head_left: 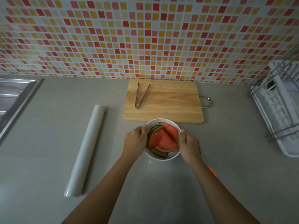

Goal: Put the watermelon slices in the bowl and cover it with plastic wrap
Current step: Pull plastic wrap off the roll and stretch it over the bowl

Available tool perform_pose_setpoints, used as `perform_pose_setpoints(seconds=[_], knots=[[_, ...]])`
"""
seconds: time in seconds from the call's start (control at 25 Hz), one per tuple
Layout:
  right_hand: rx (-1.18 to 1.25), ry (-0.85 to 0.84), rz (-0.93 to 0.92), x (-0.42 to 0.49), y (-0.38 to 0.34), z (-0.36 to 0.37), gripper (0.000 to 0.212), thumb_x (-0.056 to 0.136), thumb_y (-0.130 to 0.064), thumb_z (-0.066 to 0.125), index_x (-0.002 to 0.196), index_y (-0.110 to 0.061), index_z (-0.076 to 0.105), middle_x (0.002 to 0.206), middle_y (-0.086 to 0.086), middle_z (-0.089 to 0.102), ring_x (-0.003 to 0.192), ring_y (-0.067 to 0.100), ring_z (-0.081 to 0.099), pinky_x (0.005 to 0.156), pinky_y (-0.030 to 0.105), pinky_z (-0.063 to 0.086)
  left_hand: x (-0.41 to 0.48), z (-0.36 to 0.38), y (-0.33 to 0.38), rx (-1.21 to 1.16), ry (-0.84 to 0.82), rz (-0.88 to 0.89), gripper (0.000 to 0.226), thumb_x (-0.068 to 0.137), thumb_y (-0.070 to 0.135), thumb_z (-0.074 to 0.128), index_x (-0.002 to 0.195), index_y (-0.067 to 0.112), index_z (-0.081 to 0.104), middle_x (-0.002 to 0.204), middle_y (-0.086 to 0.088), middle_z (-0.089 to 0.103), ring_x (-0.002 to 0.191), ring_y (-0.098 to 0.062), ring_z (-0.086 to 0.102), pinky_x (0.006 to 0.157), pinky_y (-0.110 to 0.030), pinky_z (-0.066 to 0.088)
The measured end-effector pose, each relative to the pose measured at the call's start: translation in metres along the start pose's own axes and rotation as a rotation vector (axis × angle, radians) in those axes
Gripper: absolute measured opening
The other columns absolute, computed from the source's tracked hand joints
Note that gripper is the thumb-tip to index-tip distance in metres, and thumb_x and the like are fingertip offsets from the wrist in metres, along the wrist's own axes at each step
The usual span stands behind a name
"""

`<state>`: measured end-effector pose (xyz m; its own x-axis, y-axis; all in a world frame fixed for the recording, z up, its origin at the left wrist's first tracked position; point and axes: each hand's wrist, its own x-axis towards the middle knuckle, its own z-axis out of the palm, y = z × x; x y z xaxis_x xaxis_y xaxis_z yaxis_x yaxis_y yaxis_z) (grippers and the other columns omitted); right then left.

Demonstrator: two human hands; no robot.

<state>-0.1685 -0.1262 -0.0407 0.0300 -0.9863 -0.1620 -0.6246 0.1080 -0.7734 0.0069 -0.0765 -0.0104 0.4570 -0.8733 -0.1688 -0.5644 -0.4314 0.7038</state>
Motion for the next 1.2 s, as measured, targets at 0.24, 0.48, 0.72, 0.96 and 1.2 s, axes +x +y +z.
perform_pose_setpoints(seconds=[0.24,0.48,0.72,0.96,1.2], knots=[[-0.021,-0.019,-0.005,-0.038,0.018,0.002,0.037,0.098,-0.031,0.029,0.069,-0.019,0.048,0.083,0.018,0.066,0.084,0.033,0.06,0.065,0.031,0.032,-0.043,-0.002,-0.015,0.033,-0.007,0.043,0.046,0.102,0.036,0.034,0.067,0.017,0.057,0.067,-0.002,0.06,0.065,-0.018,0.052,0.057,-0.026,0.031],[-0.038,-0.036,-0.032,-0.037,0.016,0.0,0.036,0.099,-0.031,0.029,0.072,-0.018,0.049,0.09,0.021,0.066,0.09,0.035,0.059,0.067,0.03,0.031,-0.033,-0.031,-0.029,-0.001,0.132,0.084,0.037,0.102,0.029,0.035,0.078,0.01,0.055,0.071,-0.012,0.06,0.074,-0.034,0.059,0.06,-0.03,0.028],[-0.049,-0.039,-0.049,-0.036,0.016,0.001,0.04,0.098,-0.03,0.028,0.076,-0.01,0.055,0.091,0.028,0.065,0.09,0.04,0.059,0.075,0.038,0.04,0.025,-0.139,-0.131,0.052,0.241,-0.301,0.033,0.098,0.02,0.046,0.109,-0.003,0.067,0.109,-0.026,0.066,0.102,-0.039,0.061,0.089,-0.04,0.045],[-0.041,-0.056,-0.028,-0.035,0.018,0.0,0.036,0.098,-0.031,0.027,0.075,-0.016,0.049,0.091,0.029,0.063,0.09,0.039,0.058,0.077,0.039,0.041,0.03,-0.124,-0.134,0.083,0.08,-0.316,0.039,0.089,0.037,0.061,0.118,0.011,0.066,0.117,-0.012,0.067,0.109,-0.031,0.06,0.092,-0.033,0.045],[-0.063,-0.103,0.014,-0.035,0.021,-0.007,0.043,0.097,-0.042,0.025,0.104,-0.02,0.061,0.114,0.014,0.064,0.11,0.032,0.055,0.084,0.034,0.036,0.036,-0.116,-0.119,0.062,0.029,-0.364,0.04,0.084,0.033,0.068,0.111,0.005,0.063,0.106,-0.014,0.063,0.1,-0.033,0.062,0.082,-0.041,0.054]])
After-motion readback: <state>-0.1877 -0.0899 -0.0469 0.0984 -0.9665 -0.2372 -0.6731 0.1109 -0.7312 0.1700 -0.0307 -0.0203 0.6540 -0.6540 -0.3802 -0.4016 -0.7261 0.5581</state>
